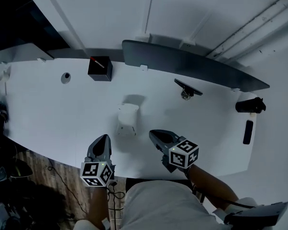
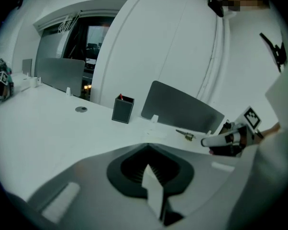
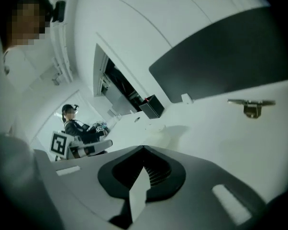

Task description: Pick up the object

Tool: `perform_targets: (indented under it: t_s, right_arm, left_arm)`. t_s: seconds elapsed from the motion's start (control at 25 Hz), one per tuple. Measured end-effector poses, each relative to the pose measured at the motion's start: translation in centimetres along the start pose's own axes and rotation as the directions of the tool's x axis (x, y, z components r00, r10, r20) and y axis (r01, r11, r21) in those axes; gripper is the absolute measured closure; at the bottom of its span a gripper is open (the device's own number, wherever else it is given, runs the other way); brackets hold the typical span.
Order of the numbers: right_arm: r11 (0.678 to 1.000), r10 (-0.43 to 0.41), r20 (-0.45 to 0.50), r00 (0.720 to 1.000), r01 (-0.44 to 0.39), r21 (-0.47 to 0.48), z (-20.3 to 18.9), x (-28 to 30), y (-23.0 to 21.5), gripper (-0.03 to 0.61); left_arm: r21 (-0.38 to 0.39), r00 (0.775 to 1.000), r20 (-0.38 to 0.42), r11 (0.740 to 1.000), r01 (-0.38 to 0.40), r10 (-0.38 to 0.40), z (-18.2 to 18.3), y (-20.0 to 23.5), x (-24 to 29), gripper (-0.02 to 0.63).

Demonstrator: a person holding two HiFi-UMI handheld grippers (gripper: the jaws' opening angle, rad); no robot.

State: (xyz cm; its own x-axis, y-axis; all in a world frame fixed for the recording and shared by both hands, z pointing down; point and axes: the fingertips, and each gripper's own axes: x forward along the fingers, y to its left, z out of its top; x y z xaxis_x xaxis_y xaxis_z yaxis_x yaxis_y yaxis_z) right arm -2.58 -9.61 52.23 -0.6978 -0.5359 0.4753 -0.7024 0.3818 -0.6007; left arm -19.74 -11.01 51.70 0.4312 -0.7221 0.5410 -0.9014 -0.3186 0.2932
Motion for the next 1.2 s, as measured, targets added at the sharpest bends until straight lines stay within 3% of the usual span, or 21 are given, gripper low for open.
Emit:
perform_targets:
  t_s: [0.08, 0.16, 0.24, 0.44, 0.56, 0.68, 0.92, 1.2]
  right_arm:
    - [0.986, 0.025, -0.003, 1.000, -0.024, 0.163, 0.0, 1.6, -1.1, 0.577]
    - [0.942, 0.050, -0.001, 0.999, -0.047, 0.332, -0.1, 3.4, -2.3, 0.573]
    - [0.879, 0.088, 0.001, 0.996, -0.078, 0.470, -0.2, 5.2, -2.9, 0.397]
    - [0.780, 0.130, -0.041, 0.991, -0.077, 0.621, -1.1, 9.2, -4.0, 0.337]
    - [0.735, 0.174, -0.067, 0.982, -0.084, 0.673, -1.7, 11.1, -3.8, 0.331]
    - [0.716, 0.241, -0.095, 0.966, -0.111, 0.689, -2.4, 12.1, -3.1, 0.325]
    - [0.725, 0.326, -0.111, 0.939, -0.172, 0.667, -3.1, 13.7, -2.4, 0.316]
    - [0.702, 0.341, -0.006, 0.940, -0.250, 0.667, -1.4, 15.2, -2.2, 0.343]
  left_arm:
    - [-0.013, 1.000, -0.014, 1.000, -0.005, 0.005, -0.6, 0.3, -0.1, 0.614]
    - [-0.025, 1.000, -0.030, 1.000, -0.009, 0.008, -1.3, 0.6, -0.3, 0.614]
    - [-0.041, 0.999, -0.040, 0.999, -0.010, 0.008, -1.8, 0.6, -0.5, 0.614]
    - [-0.075, 0.998, -0.060, 0.997, 0.008, -0.012, -3.0, 0.2, -0.7, 0.614]
    - [-0.094, 0.998, -0.064, 0.995, 0.019, -0.025, -3.4, 0.2, -0.5, 0.614]
    - [-0.105, 0.997, -0.067, 0.994, 0.023, -0.030, -3.6, 0.1, -0.2, 0.614]
    - [-0.115, 0.997, -0.072, 0.993, 0.026, -0.035, -3.9, 0.7, 0.3, 0.614]
    - [-0.116, 0.996, -0.082, 0.993, 0.023, -0.033, -3.9, 1.2, 0.7, 0.614]
